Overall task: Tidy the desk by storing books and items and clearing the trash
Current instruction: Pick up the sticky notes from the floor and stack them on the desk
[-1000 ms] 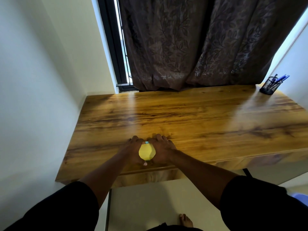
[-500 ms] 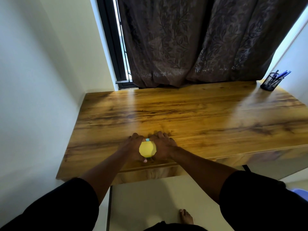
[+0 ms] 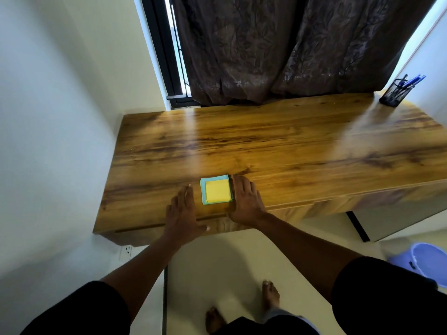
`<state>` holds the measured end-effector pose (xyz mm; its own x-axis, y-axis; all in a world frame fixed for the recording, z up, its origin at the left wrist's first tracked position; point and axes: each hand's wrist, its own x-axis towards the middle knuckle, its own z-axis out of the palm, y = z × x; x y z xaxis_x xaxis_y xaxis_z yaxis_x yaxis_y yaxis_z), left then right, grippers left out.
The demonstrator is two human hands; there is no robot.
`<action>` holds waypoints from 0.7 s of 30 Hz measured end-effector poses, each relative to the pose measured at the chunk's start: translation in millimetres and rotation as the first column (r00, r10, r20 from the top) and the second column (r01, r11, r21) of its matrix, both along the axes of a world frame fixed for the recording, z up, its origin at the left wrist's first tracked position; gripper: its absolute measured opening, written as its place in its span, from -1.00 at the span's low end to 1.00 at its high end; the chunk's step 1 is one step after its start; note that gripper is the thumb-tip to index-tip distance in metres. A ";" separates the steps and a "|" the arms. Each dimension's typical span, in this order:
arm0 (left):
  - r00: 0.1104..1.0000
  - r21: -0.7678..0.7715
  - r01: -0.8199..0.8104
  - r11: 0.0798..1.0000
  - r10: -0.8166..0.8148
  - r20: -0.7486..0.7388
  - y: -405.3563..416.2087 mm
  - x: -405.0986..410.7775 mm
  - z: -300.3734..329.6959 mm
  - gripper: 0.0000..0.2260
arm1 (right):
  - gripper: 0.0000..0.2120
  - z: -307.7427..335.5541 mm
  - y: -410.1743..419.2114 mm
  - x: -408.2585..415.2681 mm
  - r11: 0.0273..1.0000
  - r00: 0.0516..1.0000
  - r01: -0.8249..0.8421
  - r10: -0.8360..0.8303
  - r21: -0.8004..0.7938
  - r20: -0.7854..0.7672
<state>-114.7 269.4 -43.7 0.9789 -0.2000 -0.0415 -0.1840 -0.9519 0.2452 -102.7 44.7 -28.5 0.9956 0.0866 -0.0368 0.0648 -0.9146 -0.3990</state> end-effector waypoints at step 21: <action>0.378 -0.353 -0.865 -0.356 0.000 -0.926 -51.9 -84.8 -37.3 -0.60 | -0.67 -55.8 -32.8 -85.7 0.041 0.513 0.858 -0.122 0.513 -0.849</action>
